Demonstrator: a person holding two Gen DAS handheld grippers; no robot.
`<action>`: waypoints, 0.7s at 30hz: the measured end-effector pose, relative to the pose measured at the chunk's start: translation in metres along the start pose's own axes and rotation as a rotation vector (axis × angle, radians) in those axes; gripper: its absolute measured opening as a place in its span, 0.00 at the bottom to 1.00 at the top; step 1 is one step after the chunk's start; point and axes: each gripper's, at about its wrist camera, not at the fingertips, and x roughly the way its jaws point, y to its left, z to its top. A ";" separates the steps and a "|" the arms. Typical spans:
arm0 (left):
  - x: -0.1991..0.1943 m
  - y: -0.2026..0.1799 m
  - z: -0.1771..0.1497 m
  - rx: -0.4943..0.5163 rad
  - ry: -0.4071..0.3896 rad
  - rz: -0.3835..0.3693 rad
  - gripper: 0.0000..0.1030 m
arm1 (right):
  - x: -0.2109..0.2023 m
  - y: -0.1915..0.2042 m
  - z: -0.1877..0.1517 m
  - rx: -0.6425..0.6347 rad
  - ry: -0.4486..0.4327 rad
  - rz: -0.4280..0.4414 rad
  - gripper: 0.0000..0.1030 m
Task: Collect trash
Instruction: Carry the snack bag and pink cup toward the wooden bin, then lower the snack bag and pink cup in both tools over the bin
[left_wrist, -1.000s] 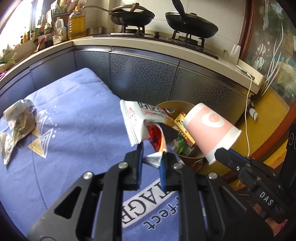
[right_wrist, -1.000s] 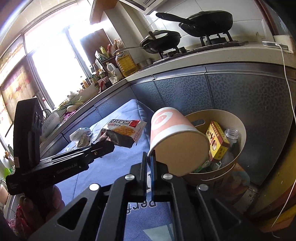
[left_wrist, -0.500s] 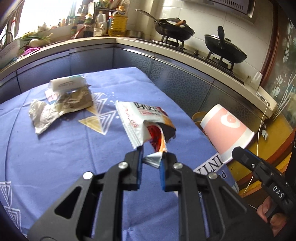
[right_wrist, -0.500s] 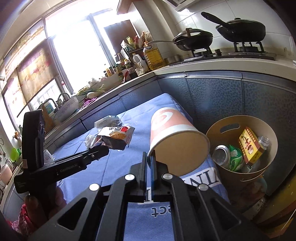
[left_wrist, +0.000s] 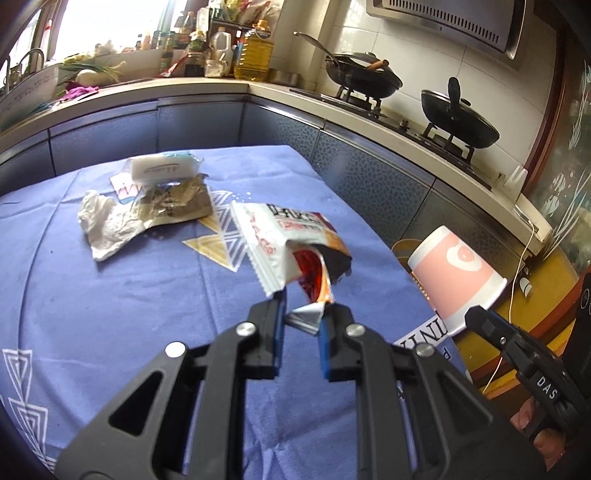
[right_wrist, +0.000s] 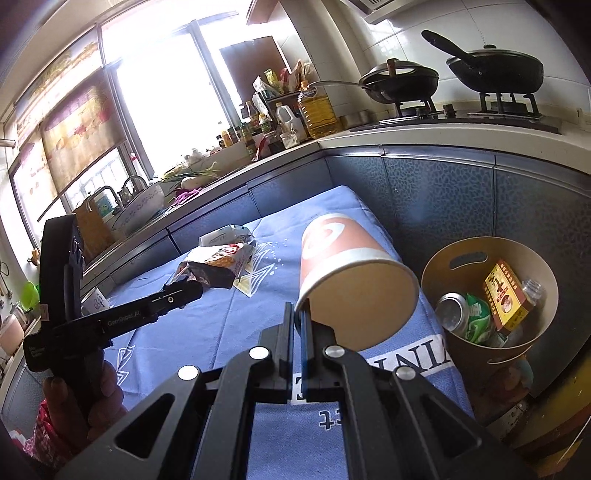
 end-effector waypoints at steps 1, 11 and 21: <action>0.002 -0.003 0.000 0.004 0.004 -0.003 0.14 | -0.001 -0.002 0.000 0.005 -0.002 -0.001 0.02; 0.019 -0.028 0.003 0.045 0.033 -0.015 0.14 | -0.010 -0.027 0.001 0.048 -0.028 -0.024 0.02; 0.044 -0.072 0.008 0.137 0.069 -0.059 0.14 | -0.017 -0.061 -0.003 0.109 -0.042 -0.067 0.02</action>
